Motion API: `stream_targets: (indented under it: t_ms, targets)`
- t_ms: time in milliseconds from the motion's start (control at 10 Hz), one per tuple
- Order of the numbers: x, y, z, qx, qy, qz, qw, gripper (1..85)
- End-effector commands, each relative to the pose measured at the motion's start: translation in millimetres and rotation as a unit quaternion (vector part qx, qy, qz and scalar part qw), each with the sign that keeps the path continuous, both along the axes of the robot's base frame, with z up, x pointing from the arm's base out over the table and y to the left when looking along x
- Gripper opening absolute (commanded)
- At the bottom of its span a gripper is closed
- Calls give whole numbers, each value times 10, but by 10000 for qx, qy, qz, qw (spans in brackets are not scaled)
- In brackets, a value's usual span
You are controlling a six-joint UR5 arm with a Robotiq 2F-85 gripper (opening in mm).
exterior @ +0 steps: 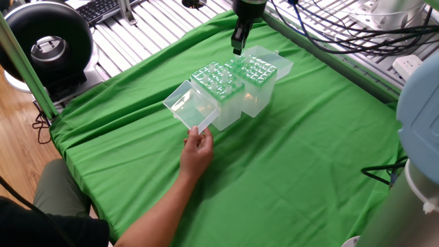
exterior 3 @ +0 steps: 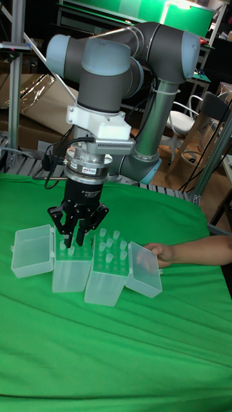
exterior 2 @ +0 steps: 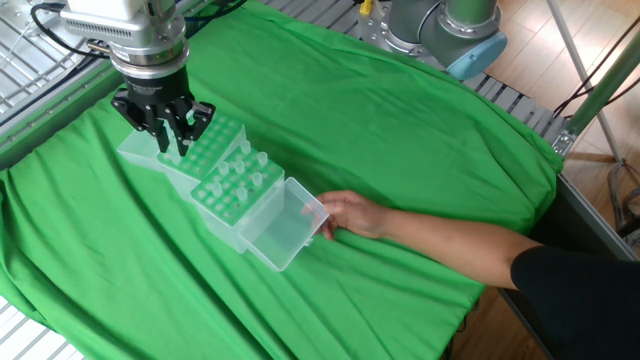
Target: Insert a large pipette tip into the holder for large pipette tips
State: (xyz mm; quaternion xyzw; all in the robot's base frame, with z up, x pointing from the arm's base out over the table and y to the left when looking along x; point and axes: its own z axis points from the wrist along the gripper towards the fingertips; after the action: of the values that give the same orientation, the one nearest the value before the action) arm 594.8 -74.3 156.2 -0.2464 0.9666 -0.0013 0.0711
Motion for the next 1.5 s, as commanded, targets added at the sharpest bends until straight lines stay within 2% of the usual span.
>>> stream_targets:
  t_ms: [0, 900, 1000, 1100, 1400]
  targets:
    - [-4, 12, -37, 114, -36, -22, 9999, 303]
    - [-2, -10, -109, 97, -59, -15, 9999, 300]
    - [8, -30, -95, 48, -75, 7, 10000, 307]
    - [-20, -37, -46, 13, -13, -14, 10000, 310]
    - [-21, 15, 41, 28, 50, -65, 10000, 310]
